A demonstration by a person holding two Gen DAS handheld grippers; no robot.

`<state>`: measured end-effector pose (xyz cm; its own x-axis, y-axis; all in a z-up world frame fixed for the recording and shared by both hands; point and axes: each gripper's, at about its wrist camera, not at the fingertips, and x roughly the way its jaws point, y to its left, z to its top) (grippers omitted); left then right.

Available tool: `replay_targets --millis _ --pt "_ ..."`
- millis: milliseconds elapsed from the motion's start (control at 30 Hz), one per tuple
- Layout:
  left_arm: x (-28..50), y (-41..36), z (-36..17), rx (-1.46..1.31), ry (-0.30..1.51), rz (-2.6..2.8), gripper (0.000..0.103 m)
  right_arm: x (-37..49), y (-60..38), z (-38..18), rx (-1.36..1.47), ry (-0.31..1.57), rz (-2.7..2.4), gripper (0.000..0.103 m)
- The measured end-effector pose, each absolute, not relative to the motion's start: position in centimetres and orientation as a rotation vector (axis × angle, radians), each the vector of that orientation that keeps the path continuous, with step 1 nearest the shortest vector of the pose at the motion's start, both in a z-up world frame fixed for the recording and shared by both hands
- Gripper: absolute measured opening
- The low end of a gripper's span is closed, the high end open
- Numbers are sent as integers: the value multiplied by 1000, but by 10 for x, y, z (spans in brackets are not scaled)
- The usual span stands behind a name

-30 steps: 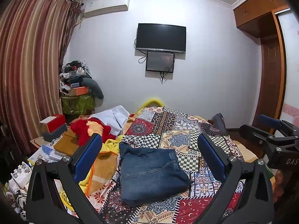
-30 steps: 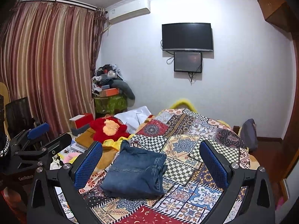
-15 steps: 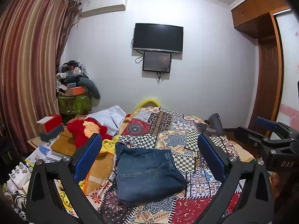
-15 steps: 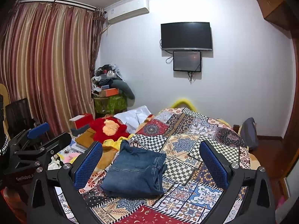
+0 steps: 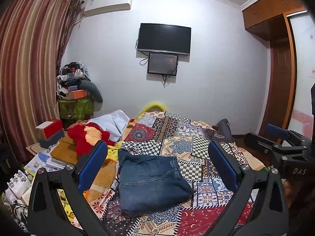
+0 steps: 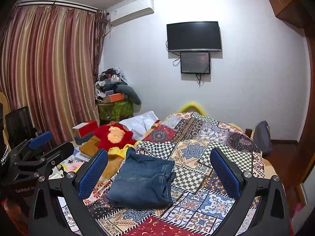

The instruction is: Fold large clothes

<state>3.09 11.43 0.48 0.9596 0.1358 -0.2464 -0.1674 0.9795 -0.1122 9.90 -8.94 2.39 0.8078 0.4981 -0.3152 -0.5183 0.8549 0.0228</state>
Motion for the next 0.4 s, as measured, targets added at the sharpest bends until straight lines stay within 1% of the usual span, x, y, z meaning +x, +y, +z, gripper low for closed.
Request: replay_targets --millis 400 --pt "33 117 3 -139 255 141 103 98 -87 23 -63 324 542 103"
